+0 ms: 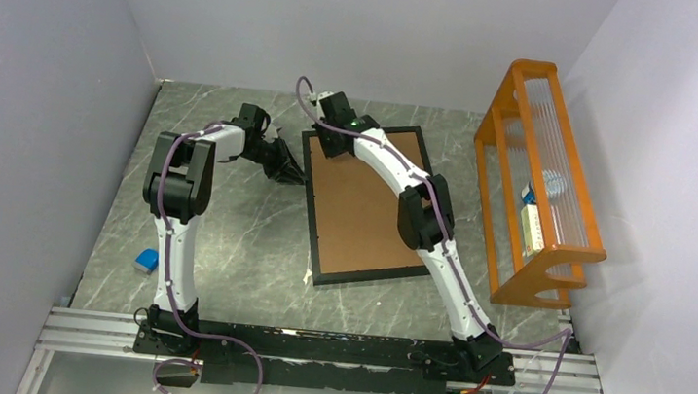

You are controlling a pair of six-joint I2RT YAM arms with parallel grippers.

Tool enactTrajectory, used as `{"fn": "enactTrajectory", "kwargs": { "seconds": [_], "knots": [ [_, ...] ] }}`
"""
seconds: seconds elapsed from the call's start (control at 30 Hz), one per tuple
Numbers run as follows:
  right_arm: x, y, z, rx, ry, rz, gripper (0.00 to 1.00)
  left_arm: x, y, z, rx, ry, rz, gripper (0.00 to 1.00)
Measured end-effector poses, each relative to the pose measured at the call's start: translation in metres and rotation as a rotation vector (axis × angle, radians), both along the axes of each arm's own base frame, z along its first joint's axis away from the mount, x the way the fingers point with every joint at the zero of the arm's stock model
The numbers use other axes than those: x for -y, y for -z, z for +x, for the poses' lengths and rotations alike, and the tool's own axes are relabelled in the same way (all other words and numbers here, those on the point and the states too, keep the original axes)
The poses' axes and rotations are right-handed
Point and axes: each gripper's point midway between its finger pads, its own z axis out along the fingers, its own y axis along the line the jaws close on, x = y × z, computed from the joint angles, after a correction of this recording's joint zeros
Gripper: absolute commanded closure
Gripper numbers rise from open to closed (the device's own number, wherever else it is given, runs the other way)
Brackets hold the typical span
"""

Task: Put the photo into the frame
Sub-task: Install the photo frame at the center of the board.

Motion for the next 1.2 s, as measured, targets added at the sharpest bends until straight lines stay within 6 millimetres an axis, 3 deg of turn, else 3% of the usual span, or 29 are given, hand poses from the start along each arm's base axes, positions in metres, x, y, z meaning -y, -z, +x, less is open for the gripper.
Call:
{"fn": "enactTrajectory", "kwargs": {
  "seconds": [0.13,0.33,0.47,0.8,1.2],
  "knots": [
    [0.011,-0.001,0.0,-0.018,0.038,0.014,0.99,0.0,-0.001,0.0,0.002,0.004,-0.004,0.71],
    [0.015,-0.006,-0.007,-0.038,0.078,0.042,0.63,0.0,0.001,-0.001,0.011,0.021,-0.006,0.56],
    [0.007,-0.008,-0.012,-0.066,0.068,0.094,0.5,0.001,0.003,-0.003,0.006,0.032,-0.02,0.53],
    [-0.011,-0.01,-0.01,-0.011,0.072,0.106,0.48,0.006,0.002,-0.003,-0.014,0.06,-0.05,0.7],
    [-0.025,-0.012,0.008,0.067,0.098,0.177,0.46,0.007,0.001,-0.003,-0.014,0.068,-0.062,0.73]
  ]
}}
